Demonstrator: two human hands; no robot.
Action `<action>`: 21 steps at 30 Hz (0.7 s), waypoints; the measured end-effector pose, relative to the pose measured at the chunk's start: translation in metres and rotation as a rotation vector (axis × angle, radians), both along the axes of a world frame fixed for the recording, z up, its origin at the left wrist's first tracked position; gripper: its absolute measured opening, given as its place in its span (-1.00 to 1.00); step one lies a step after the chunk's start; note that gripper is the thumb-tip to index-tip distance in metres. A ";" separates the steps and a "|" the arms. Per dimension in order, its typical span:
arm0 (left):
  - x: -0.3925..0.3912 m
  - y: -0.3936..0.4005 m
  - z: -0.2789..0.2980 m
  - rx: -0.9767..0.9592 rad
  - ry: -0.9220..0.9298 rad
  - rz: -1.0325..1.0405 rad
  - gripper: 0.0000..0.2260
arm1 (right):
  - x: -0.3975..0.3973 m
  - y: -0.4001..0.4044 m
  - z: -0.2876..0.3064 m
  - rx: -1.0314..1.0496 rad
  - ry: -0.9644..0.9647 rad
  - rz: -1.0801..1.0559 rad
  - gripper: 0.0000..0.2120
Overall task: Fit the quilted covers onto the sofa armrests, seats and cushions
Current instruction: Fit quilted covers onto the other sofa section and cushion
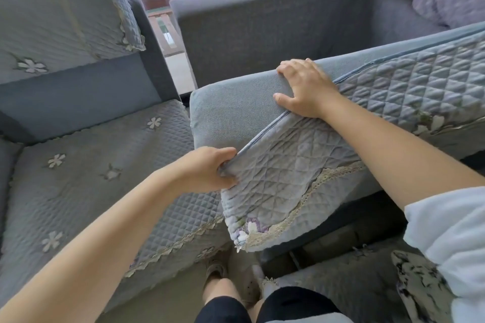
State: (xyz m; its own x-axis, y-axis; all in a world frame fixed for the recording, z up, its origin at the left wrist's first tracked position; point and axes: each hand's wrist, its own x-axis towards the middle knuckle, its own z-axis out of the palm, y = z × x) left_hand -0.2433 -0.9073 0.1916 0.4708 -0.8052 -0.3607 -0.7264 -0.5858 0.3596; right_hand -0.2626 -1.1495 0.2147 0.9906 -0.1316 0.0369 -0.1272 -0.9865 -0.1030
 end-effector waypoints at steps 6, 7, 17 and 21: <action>-0.001 0.029 -0.017 -0.201 0.130 0.193 -0.69 | 0.005 0.005 0.006 -0.046 0.026 -0.028 -0.48; -0.001 0.030 -0.019 -0.250 0.027 0.166 -0.69 | 0.005 0.006 0.006 -0.048 0.022 -0.026 -0.48; -0.012 0.025 -0.043 -0.638 0.019 0.580 -0.60 | 0.014 0.019 -0.002 -0.221 0.131 -0.236 -0.47; 0.005 0.025 -0.048 -0.702 0.239 0.580 -0.55 | 0.022 0.030 -0.002 -0.243 0.134 -0.299 -0.52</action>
